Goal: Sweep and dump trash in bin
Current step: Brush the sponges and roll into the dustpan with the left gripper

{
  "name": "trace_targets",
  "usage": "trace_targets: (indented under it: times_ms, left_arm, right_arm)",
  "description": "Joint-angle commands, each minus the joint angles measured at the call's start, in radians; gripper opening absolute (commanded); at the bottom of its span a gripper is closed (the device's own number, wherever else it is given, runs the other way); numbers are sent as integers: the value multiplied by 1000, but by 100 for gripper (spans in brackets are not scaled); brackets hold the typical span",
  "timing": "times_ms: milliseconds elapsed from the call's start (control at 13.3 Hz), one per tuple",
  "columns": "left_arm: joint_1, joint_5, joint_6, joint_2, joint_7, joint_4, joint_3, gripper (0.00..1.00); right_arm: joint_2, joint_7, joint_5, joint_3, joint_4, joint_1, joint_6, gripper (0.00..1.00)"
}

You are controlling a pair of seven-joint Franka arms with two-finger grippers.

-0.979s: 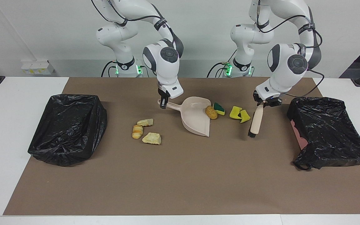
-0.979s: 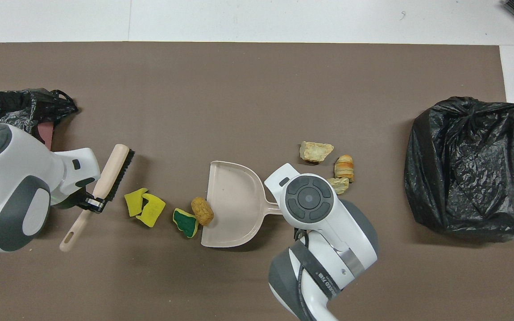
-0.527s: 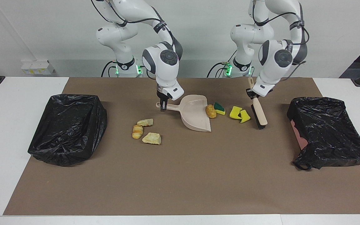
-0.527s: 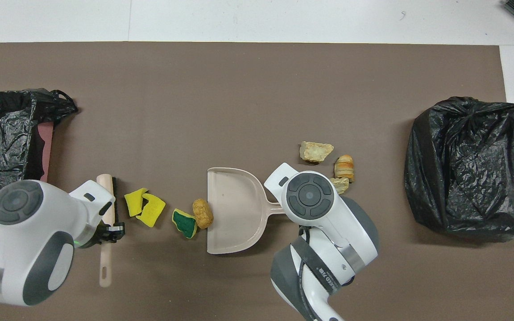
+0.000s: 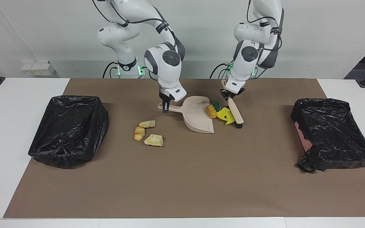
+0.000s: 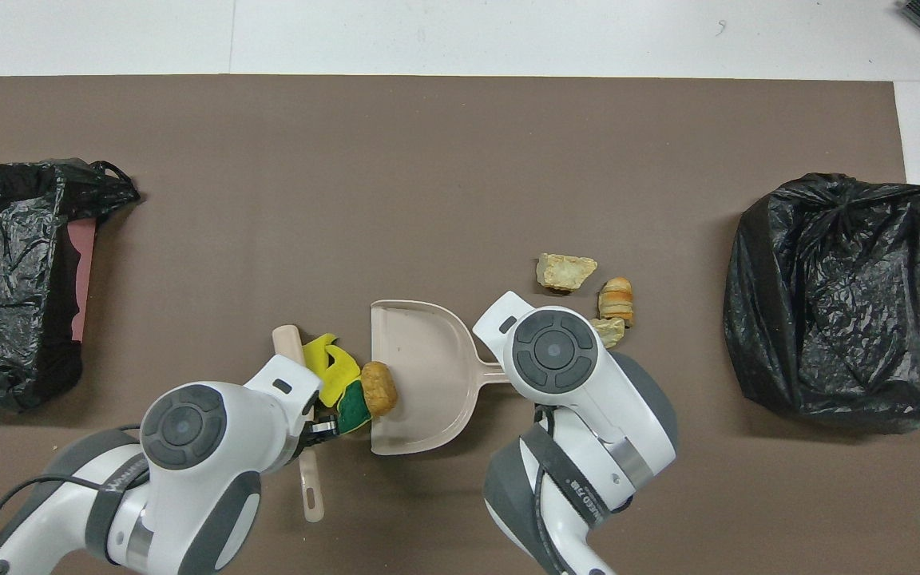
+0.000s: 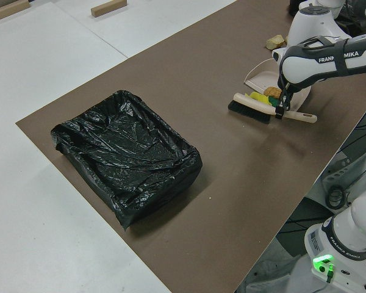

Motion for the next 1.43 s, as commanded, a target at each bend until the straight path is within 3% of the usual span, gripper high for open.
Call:
trace_targets:
  times_ms: [0,151,452,678,829,979,1356]
  left_arm:
    - [-135,-89,101,48,-3,26,16,0]
    - [-182,-117,112,74,-1,78,16,0]
    - [-161,-114,95,93,26,95,25,0]
    - [-56,-70,77,90,76,115,30,0]
    - [17,22,28,90,74,143,28,0]
    - [39,74,29,88,74,144,30,0]
    - [21,120,27,70,33,138,18,0]
  right_arm:
    - [3,28,-17,7,2,-2,3,0]
    - [3,30,-17,5,2,-2,3,0]
    - [3,42,-17,5,2,0,2,0]
    - [4,44,-16,5,5,-2,-9,0]
    - [-5,41,-16,5,26,-14,-29,0]
    - [-6,42,-5,5,57,-25,-68,0]
    - [-129,25,3,-3,68,-150,-127,0]
